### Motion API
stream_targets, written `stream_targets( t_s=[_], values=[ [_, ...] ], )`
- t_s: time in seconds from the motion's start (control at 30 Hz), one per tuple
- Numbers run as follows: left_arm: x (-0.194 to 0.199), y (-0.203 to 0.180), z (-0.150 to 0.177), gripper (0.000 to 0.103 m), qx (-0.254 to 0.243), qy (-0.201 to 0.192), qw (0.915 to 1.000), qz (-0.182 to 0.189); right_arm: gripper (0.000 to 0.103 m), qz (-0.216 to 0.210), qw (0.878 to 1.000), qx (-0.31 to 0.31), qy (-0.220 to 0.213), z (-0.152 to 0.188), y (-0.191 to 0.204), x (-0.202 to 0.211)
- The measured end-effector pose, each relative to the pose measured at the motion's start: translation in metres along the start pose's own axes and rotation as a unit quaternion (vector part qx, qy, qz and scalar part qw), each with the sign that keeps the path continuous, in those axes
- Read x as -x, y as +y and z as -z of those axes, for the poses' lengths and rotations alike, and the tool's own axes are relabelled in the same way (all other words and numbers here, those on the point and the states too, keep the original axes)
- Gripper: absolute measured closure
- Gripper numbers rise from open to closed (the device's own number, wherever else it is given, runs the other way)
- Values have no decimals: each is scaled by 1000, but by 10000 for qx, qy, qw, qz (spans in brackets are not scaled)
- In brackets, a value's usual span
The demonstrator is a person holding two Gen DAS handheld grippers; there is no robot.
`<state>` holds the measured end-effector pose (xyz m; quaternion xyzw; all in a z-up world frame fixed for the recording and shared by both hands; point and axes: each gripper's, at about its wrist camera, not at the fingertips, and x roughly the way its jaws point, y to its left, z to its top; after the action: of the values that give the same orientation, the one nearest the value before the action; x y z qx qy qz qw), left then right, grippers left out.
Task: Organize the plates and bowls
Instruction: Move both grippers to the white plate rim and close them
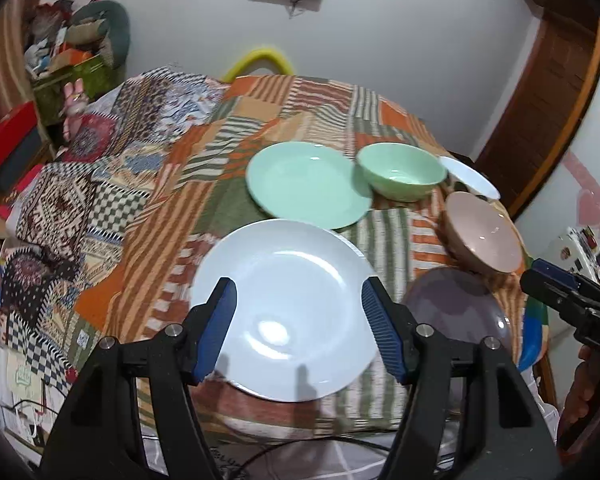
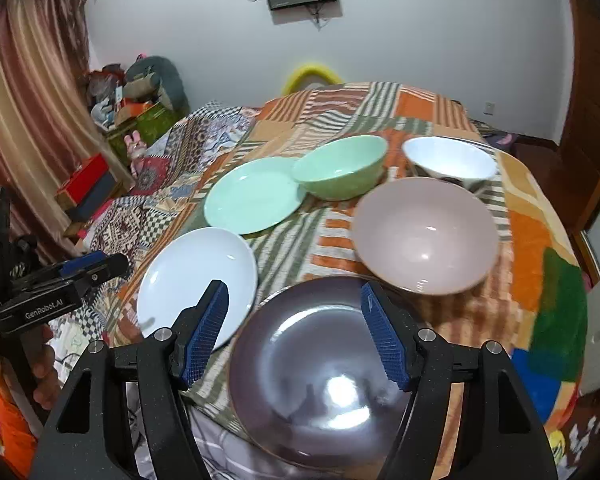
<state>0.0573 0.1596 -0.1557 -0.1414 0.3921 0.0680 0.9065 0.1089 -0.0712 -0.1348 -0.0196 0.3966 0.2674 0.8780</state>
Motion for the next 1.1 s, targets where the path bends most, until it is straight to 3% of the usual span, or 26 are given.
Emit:
stream_targets(
  t_s=[0.5,0.87,0.93,1.1],
  values=[
    [-41,63,21,38,444,508,9974,-241,37,-95,9980,350,526,-7,42,-62],
    [-68,83,29,39,620,757,9952,-92,39,-101,9948,300,972,-8,44,-107],
    [-70,85,31,42,639,765,9950,-74,44,-137,9938,252,1073,-7,43,-114],
    [-77,88,34,61,666,862,9940,-5,58,-186,9907,238,1325,-3,42,-128]
  ],
)
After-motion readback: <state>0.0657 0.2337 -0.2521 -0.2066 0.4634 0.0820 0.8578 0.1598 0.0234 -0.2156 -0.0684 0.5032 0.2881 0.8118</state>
